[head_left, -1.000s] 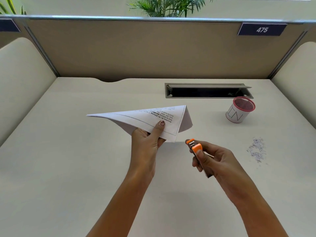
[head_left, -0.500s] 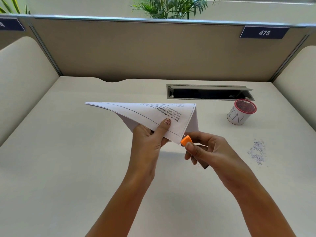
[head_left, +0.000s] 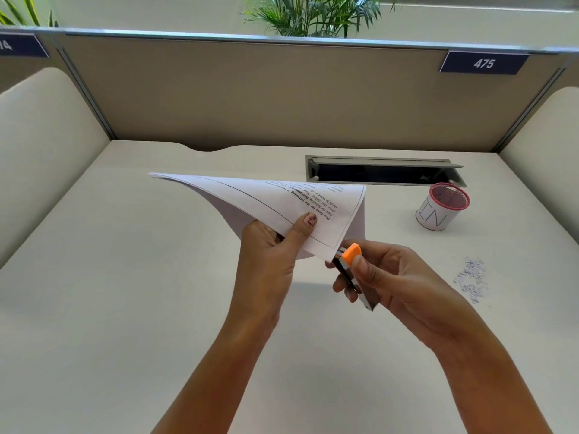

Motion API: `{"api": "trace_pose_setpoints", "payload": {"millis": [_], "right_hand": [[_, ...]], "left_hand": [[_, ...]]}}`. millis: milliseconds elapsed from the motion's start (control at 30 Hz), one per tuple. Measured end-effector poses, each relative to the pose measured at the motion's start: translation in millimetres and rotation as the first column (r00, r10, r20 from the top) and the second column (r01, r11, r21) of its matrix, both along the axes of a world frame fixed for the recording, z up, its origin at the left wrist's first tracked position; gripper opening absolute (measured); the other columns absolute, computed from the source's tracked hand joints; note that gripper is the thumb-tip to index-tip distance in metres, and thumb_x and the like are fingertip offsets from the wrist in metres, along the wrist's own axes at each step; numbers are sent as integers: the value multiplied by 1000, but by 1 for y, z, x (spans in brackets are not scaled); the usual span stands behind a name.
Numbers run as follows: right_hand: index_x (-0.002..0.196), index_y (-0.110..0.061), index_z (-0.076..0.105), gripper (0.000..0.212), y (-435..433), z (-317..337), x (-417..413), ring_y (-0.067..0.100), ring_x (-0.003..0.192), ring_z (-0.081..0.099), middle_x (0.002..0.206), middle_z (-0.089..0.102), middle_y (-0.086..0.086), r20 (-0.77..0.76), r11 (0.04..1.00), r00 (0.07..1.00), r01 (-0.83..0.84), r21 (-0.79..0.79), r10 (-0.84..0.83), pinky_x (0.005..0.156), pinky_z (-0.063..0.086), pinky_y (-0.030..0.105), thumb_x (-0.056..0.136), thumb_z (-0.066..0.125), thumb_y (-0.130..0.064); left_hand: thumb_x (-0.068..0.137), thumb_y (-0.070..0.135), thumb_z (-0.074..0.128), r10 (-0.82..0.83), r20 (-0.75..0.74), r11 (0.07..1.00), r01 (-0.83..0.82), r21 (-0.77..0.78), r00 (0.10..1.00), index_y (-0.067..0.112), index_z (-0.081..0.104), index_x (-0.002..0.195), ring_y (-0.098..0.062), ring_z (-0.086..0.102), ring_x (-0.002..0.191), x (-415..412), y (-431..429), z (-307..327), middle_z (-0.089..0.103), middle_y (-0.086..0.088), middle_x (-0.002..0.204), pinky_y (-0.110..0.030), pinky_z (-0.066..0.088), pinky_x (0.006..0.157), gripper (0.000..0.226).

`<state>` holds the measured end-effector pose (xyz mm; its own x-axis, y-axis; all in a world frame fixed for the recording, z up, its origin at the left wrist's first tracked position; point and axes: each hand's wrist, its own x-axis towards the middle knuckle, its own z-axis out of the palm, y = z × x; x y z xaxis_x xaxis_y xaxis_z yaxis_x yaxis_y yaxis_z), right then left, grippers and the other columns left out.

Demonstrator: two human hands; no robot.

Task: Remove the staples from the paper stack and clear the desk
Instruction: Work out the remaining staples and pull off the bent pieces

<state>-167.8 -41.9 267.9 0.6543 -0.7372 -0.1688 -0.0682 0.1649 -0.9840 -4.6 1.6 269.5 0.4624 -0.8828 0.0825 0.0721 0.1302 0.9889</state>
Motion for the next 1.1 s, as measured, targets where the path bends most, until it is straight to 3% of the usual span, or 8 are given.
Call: {"api": "trace_pose_setpoints", "payload": {"millis": [100,233,400,533,767,900,1100], "right_hand": [[107,-7,69,70,0,4,0,13,70,62,95,68,7,52,999,998,-37,40,35,58,45,17,61,78,-59],[100,-8,70,66,3,7,3,14,67,58,83,68,8,16,999,999,-34,11,34,57,41,18,61,77,-61],[100,-9,70,44,4,8,6,17,69,56,80,69,10,-21,998,999,29,-54,-30,65,35,35,70,71,-41],[98,-6,70,31,6,11,6,10,66,60,78,69,4,0,997,999,50,-61,-50,60,41,20,73,69,-25],[88,-8,72,24,6,10,6,14,65,58,73,70,11,-5,990,993,118,-82,-119,63,40,29,70,71,-24],[84,-4,72,22,6,8,9,14,66,67,73,71,13,82,983,982,177,-48,-173,59,49,18,64,72,-13],[78,-4,72,18,8,7,11,16,61,65,66,70,11,119,967,966,240,-82,-230,57,50,17,62,72,-11]], "left_hand": [[88,15,63,-3,9,1000,3,9,1000,19,66,106,-3,68,85,2,1,2,73,9,92,-10,51,69,18],[88,16,63,-19,44,1000,18,18,999,13,65,113,-7,68,88,-1,2,4,73,3,98,-11,52,70,24],[88,17,63,-23,73,1000,21,22,997,6,64,117,-12,69,90,-2,3,6,73,-1,101,-10,51,69,30],[88,16,63,-32,79,999,30,20,996,8,65,116,-11,69,90,-2,5,8,73,1,100,-11,51,70,29],[89,15,63,-62,59,998,61,19,996,17,67,109,-7,68,88,-5,6,10,73,7,96,-10,50,69,20],[88,15,63,-71,54,997,71,12,996,11,66,114,-11,69,91,-6,6,10,73,2,100,-12,51,71,27],[88,15,63,-94,47,996,94,-5,994,7,65,116,-13,69,93,-5,7,9,73,-2,103,-14,53,73,29]]}}
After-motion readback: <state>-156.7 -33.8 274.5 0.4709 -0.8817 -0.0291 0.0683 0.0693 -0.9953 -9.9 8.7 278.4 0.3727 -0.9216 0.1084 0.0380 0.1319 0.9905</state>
